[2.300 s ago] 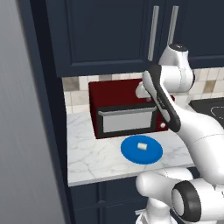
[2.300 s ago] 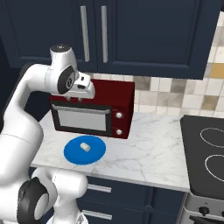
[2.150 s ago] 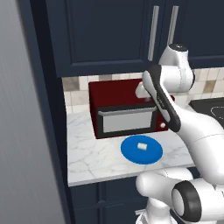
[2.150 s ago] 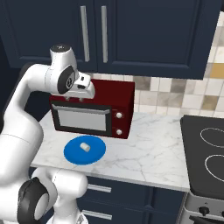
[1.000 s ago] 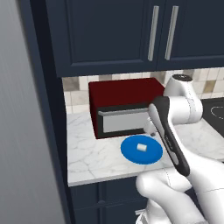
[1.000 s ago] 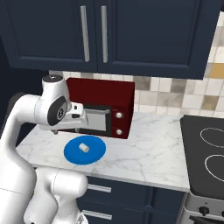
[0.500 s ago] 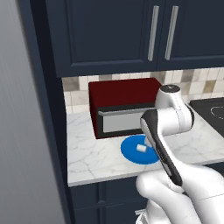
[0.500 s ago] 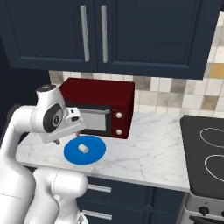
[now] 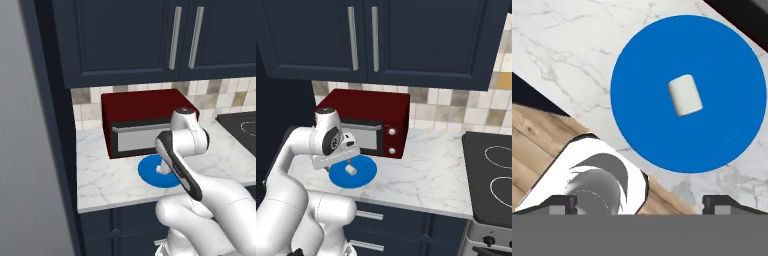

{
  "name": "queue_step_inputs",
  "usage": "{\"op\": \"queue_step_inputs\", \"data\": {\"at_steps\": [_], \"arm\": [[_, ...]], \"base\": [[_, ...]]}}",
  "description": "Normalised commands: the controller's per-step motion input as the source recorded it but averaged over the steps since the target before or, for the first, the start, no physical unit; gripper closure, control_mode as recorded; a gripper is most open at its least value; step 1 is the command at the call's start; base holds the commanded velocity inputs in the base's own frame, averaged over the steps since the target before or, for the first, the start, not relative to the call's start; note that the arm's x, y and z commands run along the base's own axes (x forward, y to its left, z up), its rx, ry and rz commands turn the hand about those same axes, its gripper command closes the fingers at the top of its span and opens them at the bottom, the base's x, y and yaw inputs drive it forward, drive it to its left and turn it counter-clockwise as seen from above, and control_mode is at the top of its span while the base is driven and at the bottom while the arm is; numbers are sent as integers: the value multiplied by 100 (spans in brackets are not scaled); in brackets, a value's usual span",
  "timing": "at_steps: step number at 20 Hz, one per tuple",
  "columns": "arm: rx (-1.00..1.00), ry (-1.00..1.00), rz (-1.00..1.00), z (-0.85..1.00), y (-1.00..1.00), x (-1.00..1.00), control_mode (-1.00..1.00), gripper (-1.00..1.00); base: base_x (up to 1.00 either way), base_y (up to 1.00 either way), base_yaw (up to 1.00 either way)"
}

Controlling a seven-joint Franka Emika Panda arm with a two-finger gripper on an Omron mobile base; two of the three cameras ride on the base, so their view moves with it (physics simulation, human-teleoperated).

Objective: Pick up the marshmallow and place it in the cup of hot chocolate on the dining counter.

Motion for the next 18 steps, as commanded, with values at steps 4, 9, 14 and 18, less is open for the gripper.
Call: {"op": "queue_step_inputs", "data": {"at_steps": [4,9,14,18], "arm": [[0,6,0,-31,4,39,-100,-100],[0,4,0,-30,2,37,-100,-100],[0,2,1,-36,1,44,-100,-100],[0,0,0,-37,0,45,-100,-100]], "base": [[0,0,0],[0,0,0],[0,0,0],[0,0,0]]}}
